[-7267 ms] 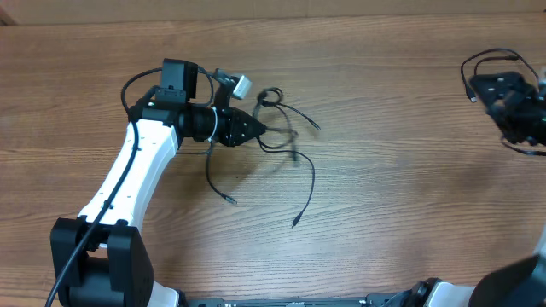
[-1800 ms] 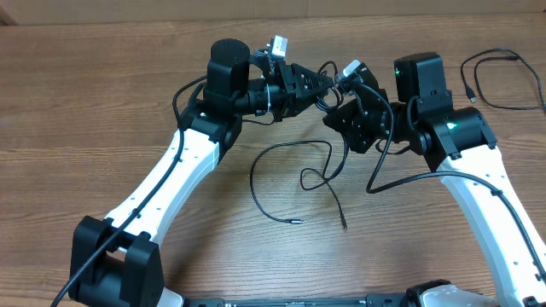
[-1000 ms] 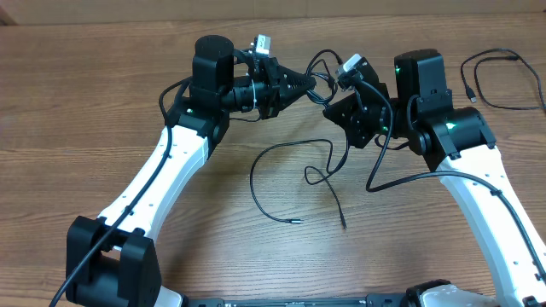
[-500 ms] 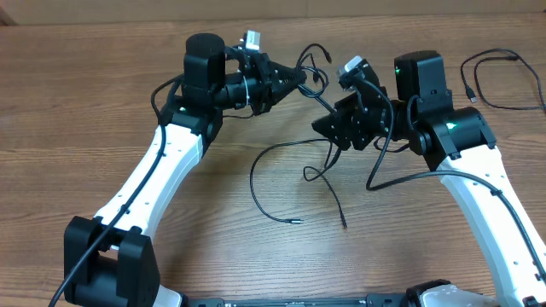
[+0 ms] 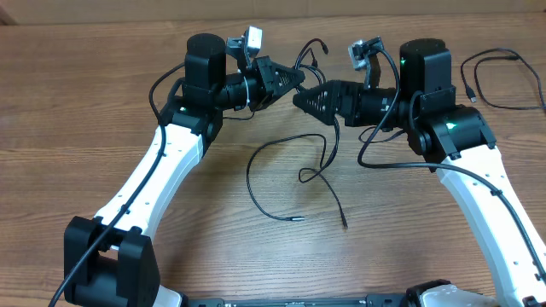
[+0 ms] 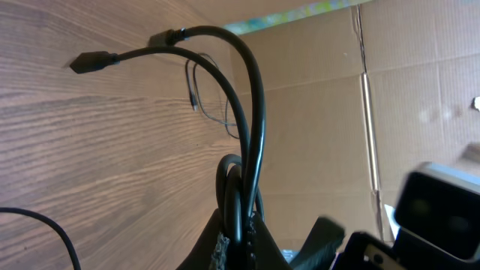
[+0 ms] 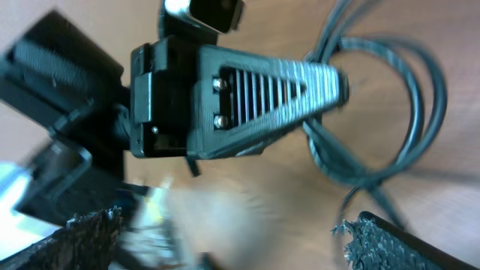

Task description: Untangle cables

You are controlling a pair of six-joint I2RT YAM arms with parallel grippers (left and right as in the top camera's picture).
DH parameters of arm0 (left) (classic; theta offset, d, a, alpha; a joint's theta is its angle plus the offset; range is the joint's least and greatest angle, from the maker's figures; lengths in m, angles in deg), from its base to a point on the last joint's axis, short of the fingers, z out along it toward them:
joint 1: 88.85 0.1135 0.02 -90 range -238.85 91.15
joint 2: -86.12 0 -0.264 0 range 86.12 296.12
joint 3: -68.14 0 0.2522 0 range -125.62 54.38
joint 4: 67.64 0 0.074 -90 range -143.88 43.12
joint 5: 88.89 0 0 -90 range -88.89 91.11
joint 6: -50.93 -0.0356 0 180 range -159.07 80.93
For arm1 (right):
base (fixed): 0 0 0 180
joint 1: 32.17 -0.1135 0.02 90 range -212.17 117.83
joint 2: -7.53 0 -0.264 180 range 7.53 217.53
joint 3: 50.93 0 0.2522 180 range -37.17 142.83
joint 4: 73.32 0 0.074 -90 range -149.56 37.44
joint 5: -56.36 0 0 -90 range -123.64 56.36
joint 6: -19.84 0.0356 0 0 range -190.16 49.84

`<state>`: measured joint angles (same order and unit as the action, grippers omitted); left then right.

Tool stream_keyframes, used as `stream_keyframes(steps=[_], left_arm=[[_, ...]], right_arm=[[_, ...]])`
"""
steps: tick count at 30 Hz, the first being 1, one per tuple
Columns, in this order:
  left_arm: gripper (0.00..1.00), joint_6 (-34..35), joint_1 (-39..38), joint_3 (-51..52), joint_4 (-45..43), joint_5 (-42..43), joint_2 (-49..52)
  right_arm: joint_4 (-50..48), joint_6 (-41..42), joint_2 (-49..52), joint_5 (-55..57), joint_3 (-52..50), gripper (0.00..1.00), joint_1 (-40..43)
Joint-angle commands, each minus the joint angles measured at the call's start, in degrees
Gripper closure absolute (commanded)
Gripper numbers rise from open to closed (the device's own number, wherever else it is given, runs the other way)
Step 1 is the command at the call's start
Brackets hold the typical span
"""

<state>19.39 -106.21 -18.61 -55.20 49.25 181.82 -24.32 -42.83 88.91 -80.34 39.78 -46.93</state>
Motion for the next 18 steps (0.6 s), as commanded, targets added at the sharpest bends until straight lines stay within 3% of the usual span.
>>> stream_keyframes(steps=[1,8,14,18], left_arm=[[0.96,-1.9,0.1,-0.4,-0.7,-0.7,-0.9],[0.96,8.5,0.2,-0.4,-2.1,0.2,-0.9],[0.96,10.2,0.2,-0.4,-4.9,6.9,-0.9],[0.96,10.1,0.2,-0.4,-4.9,9.6,-0.9]], right_arm=[[0.1,15.9,-0.3,-2.5,0.4,0.0,-0.2],[1.5,23.8,-0.3,1.1,0.3,0.0,-0.2],[1.4,26.7,-0.3,8.5,0.3,0.01,-0.2],[1.2,26.7,-0.3,11.3,0.3,0.1,-0.2]])
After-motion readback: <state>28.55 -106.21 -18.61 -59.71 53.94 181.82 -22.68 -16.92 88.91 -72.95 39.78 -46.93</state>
